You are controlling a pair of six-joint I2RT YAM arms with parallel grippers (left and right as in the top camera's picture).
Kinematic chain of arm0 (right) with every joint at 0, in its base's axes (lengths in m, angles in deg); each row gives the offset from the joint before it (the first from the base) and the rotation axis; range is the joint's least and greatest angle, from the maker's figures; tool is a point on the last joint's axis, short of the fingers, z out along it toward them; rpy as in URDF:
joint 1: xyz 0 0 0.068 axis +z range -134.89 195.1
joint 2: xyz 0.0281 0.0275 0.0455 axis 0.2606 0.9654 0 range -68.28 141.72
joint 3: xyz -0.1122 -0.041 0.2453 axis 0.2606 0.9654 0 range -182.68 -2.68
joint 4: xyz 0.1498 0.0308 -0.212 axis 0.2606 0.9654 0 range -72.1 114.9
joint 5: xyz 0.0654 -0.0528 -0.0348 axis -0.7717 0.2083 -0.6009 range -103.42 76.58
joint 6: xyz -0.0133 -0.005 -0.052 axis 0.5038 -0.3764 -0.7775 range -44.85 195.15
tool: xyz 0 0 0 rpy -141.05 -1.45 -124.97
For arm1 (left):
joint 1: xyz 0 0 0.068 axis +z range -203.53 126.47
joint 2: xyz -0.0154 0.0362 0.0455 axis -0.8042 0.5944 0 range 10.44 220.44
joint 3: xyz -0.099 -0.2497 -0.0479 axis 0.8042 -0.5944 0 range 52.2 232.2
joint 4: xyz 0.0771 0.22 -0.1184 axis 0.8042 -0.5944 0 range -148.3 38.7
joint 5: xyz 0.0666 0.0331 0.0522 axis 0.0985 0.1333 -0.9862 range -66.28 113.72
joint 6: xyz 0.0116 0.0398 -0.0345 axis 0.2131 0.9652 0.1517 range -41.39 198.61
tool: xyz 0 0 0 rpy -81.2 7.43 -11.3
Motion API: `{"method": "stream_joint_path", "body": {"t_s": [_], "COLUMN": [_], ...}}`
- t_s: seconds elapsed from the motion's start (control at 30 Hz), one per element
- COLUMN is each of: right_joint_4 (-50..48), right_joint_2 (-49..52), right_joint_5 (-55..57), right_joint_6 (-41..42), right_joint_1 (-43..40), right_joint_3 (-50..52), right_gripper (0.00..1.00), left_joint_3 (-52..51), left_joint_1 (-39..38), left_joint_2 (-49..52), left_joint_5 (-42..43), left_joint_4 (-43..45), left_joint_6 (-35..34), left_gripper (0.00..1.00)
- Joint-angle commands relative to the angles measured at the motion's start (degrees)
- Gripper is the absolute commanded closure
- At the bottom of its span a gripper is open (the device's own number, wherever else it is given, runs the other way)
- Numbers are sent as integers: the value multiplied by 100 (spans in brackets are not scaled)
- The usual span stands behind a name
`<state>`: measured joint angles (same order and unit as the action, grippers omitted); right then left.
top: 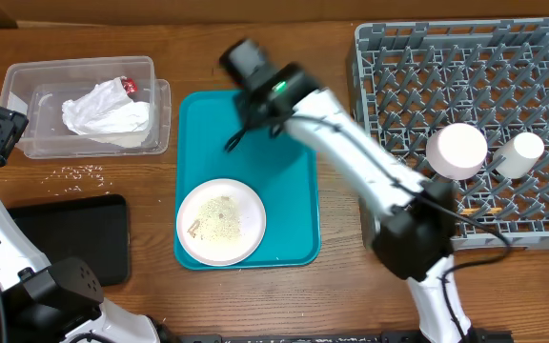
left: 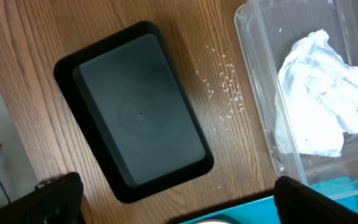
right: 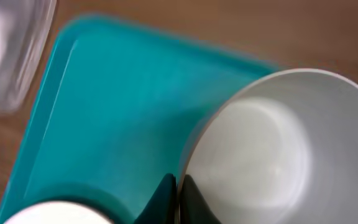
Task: Sort waste into correct bins and load items into the dishwasher
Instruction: 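Grasp the white saucer rim with the right gripper and lift it, then carry the saucer to the rack's back row and release it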
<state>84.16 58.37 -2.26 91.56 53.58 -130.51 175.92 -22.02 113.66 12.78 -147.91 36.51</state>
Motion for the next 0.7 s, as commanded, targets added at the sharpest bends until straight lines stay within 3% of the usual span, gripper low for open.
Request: {"method": "stream_joint_path", "body": {"t_s": [0.0, 0.2, 0.5, 0.67], "right_joint_4": [345, 715, 291, -227], "right_joint_2": [-804, -986, -686, -428], "right_joint_5": [356, -750, -5831, -7333], "right_joint_6": [7, 4, -796, -791], "right_joint_1": [-911, -2557, -5069, -5547], "right_joint_3": [-654, -669, -291, 129], "right_gripper": [96, 96, 96, 96], "left_joint_3": [0, 0, 0, 0], "left_joint_1": [-2, -2, -2, -2], "left_joint_2": [55, 55, 55, 55], "left_joint_5": [4, 4, 4, 4], "left_joint_4": [-2, -2, -2, -2], "left_joint_6": [-120, -120, -120, -120], "left_gripper": [0, 0, 0, 0]}}
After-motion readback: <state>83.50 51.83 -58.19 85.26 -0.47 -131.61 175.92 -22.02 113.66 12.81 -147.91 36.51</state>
